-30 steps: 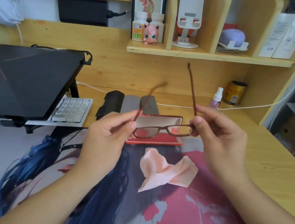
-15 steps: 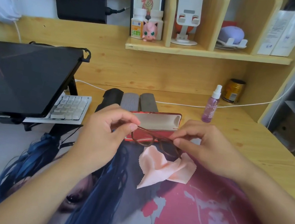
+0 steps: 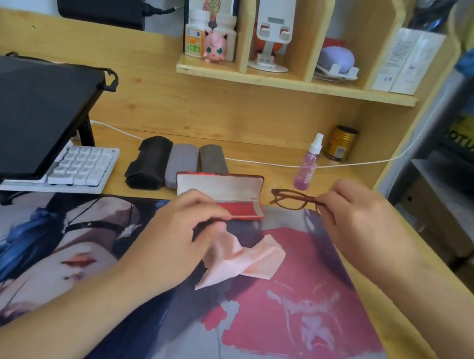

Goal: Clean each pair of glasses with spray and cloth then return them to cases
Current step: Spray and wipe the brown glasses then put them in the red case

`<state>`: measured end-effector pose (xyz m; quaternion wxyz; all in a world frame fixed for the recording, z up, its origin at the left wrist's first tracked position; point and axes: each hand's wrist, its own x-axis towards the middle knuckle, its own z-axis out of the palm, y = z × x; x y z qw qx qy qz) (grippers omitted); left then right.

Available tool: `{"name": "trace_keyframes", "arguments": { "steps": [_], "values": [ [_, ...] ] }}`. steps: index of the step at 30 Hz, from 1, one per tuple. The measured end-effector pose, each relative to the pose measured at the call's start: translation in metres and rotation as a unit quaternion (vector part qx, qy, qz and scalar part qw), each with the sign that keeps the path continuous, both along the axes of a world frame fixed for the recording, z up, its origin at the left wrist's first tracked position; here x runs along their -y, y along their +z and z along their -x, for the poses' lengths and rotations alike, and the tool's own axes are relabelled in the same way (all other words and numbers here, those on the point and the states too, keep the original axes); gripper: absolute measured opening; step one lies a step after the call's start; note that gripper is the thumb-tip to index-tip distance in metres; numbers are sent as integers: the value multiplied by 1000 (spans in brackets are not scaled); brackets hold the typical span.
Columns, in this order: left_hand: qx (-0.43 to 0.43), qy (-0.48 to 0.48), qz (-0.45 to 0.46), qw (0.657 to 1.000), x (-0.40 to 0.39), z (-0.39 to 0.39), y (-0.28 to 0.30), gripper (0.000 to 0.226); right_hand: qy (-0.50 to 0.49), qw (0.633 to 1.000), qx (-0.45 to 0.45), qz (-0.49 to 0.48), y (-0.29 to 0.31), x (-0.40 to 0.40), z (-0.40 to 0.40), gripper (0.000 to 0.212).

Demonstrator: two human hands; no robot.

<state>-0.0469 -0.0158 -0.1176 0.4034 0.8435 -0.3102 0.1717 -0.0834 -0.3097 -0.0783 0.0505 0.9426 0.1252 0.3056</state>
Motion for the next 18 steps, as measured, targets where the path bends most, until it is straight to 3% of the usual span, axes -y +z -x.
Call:
{"name": "trace_keyframes", "arguments": {
  "steps": [3, 6, 12, 16, 18],
  "values": [
    [-30, -20, -72, 997, 6, -1, -7, 19, -35, 995, -35, 85, -29, 15, 21, 20],
    [-63, -45, -114, 990, 9, 2, -6, 26, -29, 994, -47, 93, -36, 21, 26, 28],
    [-68, -54, -121, 989, 5, 9, -5, 37, -12, 991, -52, 121, -42, 25, 28, 17],
    [-76, -49, -110, 990, 5, 11, 1, 41, 3, 999, -12, 31, -28, 8, 26, 10],
    [-74, -14, -58, 996, 3, 8, 6, 22, 30, 997, -59, -46, -14, -12, 18, 11]
  ]
}}
